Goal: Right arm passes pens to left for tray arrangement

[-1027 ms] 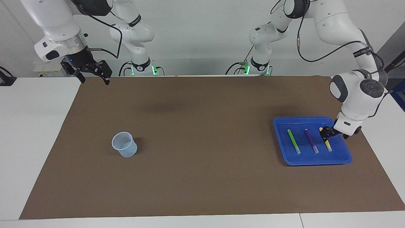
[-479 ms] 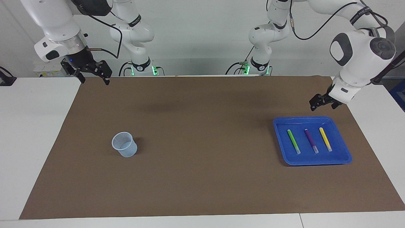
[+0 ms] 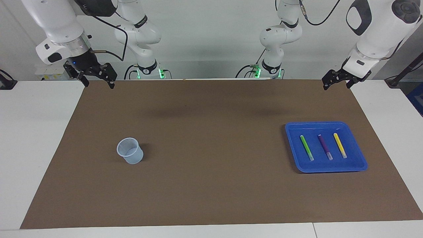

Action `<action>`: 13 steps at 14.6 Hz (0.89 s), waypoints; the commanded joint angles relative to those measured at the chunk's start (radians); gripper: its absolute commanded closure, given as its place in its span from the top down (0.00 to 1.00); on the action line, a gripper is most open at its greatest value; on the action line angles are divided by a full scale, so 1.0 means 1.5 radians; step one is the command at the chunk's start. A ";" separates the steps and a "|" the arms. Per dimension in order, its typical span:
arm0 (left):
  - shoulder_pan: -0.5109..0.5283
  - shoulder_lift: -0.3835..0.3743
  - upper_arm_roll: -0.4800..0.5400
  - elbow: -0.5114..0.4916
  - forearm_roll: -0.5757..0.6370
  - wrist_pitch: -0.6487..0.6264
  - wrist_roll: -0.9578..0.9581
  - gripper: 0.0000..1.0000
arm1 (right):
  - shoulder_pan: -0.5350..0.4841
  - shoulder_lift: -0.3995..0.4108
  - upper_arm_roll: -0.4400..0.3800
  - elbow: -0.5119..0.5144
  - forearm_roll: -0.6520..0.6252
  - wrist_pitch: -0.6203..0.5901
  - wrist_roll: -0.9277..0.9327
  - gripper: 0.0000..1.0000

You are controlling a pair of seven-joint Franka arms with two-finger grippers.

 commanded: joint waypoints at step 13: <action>-0.135 0.010 0.115 0.024 -0.062 0.040 0.007 1.00 | -0.006 0.000 0.003 0.001 -0.001 -0.003 -0.014 1.00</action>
